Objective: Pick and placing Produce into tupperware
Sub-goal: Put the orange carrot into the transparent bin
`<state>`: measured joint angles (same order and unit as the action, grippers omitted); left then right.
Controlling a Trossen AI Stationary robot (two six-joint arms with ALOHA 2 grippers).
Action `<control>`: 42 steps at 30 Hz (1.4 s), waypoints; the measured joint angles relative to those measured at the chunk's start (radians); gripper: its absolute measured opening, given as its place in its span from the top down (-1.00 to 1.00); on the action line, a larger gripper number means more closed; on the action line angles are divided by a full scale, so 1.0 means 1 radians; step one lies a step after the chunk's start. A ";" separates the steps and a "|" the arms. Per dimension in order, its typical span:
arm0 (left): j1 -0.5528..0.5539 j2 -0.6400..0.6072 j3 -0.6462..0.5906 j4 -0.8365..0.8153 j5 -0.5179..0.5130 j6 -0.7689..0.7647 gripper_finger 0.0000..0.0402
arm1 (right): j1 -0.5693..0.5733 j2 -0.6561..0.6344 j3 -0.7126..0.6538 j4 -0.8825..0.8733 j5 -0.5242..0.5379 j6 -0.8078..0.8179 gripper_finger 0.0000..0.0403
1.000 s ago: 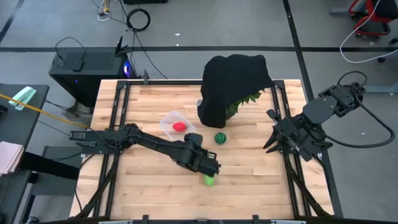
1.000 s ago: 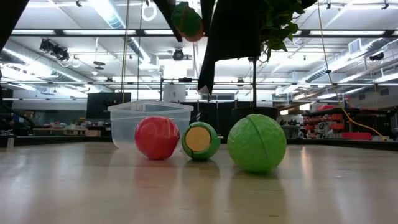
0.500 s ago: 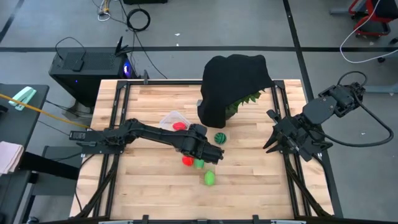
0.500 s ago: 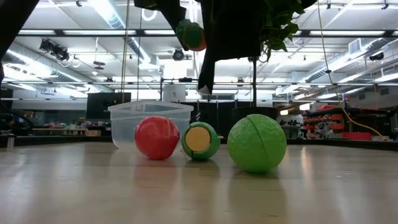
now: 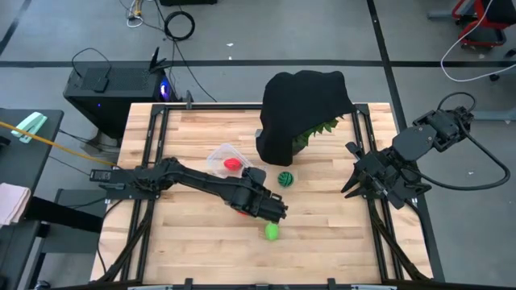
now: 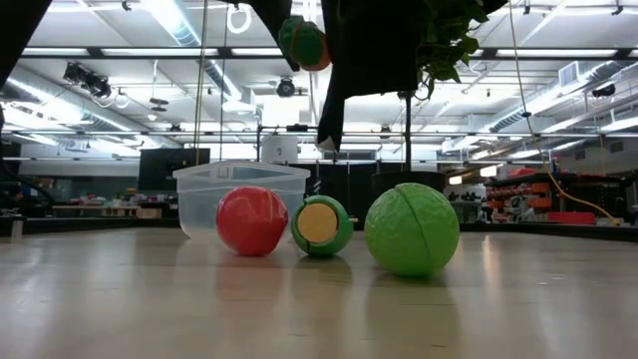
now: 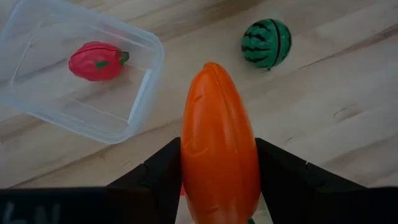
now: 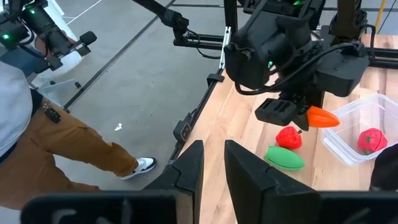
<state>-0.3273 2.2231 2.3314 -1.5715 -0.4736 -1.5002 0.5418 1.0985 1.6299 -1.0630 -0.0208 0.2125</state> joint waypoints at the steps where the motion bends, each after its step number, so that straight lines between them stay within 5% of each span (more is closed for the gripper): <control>1: -0.003 -0.005 0.000 0.000 -0.002 -0.001 0.03 | 0.000 0.000 0.000 0.000 0.000 -0.002 0.65; 14: 0.014 -0.159 -0.039 0.001 -0.147 0.016 0.05 | 0.000 0.000 0.000 0.000 0.000 0.002 0.65; 24: -0.023 -0.361 -0.403 0.029 -0.125 -0.175 0.07 | 0.000 0.000 0.000 0.000 0.000 -0.002 0.65; 29: -0.026 -0.493 -0.625 0.217 -0.126 -0.188 0.05 | 0.000 0.000 0.000 0.001 0.012 -0.011 0.65; 36: 0.062 -0.604 -0.866 0.455 -0.070 -0.085 0.08 | -0.001 0.000 0.000 0.011 0.020 -0.005 0.65; 42: 0.165 -0.613 -0.927 0.538 0.032 0.115 0.06 | 0.000 0.000 0.000 0.025 0.021 0.013 0.65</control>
<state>-0.1625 1.6100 1.4048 -1.0338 -0.4415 -1.3851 0.5414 1.0988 1.6295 -1.0382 -0.0002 0.2253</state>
